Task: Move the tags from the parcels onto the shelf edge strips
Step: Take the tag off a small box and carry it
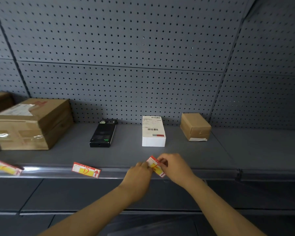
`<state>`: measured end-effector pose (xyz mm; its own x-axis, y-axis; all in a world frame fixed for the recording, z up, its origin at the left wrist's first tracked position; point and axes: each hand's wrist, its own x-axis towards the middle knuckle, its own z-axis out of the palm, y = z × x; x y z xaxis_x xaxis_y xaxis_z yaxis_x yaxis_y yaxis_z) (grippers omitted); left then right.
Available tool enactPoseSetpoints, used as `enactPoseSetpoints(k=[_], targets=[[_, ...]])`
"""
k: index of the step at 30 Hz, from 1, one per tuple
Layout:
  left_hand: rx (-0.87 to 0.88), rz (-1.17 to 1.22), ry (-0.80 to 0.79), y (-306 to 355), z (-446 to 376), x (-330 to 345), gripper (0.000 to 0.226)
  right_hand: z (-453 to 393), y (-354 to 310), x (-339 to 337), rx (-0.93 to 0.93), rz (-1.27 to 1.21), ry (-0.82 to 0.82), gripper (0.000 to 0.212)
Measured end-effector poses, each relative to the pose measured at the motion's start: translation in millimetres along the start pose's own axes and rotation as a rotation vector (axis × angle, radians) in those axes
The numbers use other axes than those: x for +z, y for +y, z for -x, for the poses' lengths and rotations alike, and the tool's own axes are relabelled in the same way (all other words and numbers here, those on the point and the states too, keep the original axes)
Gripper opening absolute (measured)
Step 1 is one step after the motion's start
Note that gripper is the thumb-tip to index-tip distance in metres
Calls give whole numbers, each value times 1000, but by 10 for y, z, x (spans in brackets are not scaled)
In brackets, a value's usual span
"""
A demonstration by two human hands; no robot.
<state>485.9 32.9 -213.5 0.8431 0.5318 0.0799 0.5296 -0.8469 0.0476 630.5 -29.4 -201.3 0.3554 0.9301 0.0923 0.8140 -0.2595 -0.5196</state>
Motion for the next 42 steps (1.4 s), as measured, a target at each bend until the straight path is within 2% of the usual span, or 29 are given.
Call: enactPoseSetpoints(k=[4, 7, 10, 13, 19, 24, 32, 38, 42], targets=[[-5, 8, 25, -94, 25, -86, 31, -4, -44, -48, -10, 16, -47, 23], [-48, -25, 56, -210, 66, -235, 28, -22, -148, -95, -25, 50, -12, 31], [-107, -19, 89, -365, 146, -398, 26, -22, -387, -90, -156, 209, 56, 30], [-176, -7, 121, -563, 294, -534, 27, -22, -707, -6, -335, 350, 53, 27], [-359, -60, 170, -1151, 838, -740, 32, -137, -1419, 351, -466, 273, -64, 34], [-546, -132, 163, -1801, 1608, -863, 32, -264, -2236, 859, -570, 253, -154, 27], [-801, -211, 161, -2989, 3027, -1125, 30, -301, -3903, 1736, -756, 174, -242, 19], [-974, -226, 215, -3759, 3860, -1405, 34, -339, -4993, 2201, -878, 137, -213, 24], [-1037, -228, 258, -4193, 4129, -1474, 33, -456, -5519, 2540, -915, 150, -257, 26]])
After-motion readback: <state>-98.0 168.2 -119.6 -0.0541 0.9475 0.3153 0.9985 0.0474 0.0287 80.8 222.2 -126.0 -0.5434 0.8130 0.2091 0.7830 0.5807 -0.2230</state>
